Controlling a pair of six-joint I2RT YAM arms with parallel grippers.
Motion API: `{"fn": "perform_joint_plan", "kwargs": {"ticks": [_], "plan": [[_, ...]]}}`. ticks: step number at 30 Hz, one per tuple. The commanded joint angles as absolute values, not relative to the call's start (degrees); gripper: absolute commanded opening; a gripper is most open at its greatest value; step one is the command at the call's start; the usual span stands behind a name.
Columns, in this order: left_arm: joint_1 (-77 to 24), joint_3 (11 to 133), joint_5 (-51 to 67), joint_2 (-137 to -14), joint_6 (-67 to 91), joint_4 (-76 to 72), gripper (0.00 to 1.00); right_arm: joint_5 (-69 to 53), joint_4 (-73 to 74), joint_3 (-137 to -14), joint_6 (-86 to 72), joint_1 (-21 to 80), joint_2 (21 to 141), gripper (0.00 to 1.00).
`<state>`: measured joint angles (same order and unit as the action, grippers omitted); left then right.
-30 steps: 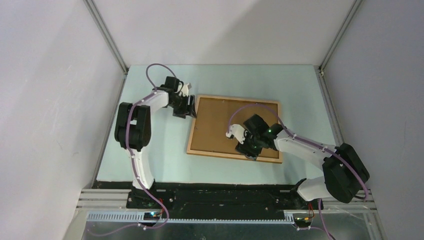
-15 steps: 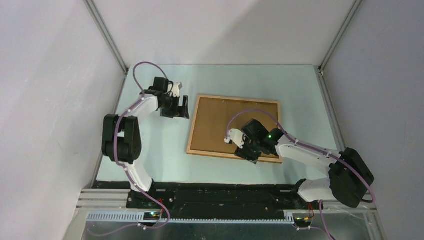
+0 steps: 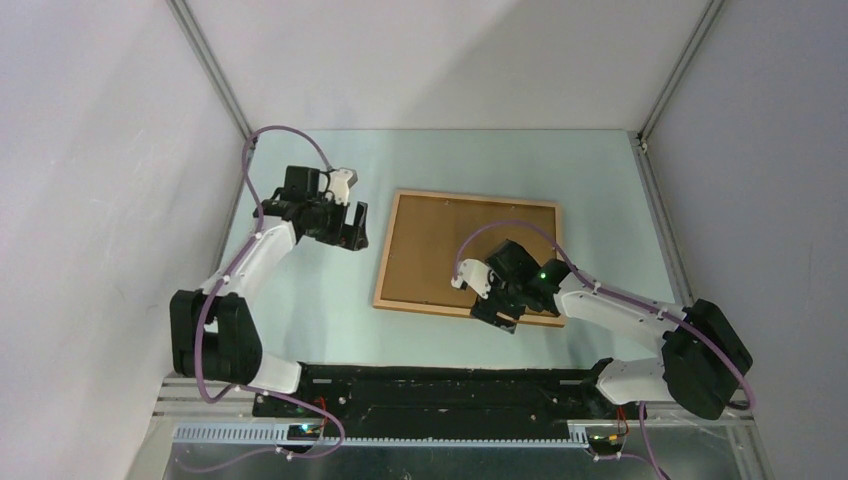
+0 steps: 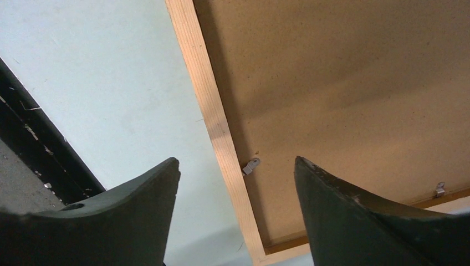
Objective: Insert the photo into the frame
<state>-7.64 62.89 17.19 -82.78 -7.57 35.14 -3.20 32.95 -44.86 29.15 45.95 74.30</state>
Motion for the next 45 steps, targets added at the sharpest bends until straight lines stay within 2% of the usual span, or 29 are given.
{"fn": "perform_joint_plan", "kwargs": {"ticks": [1, 5, 23, 45], "plan": [[-7.48, 61.42, 20.23, -79.76, -10.31, 34.75, 0.96, -2.46, 32.53, -44.75, 29.32, 46.03, 72.54, 0.82], [-7.56, 61.34, 21.69, -80.17, -9.71, 34.74, 0.96, -2.82, 32.29, -44.79, 29.42, 46.2, 72.97, 0.85], [-7.51, 61.93, 19.56, -82.65, -11.69, 34.86, 0.95, -1.97, 33.29, -50.0, 25.57, 49.21, 80.98, 0.8], [-7.48, 62.39, 19.63, -83.69, -10.89, 34.82, 0.93, -0.56, 34.37, -50.0, 25.32, 50.78, 86.41, 0.54]]}}
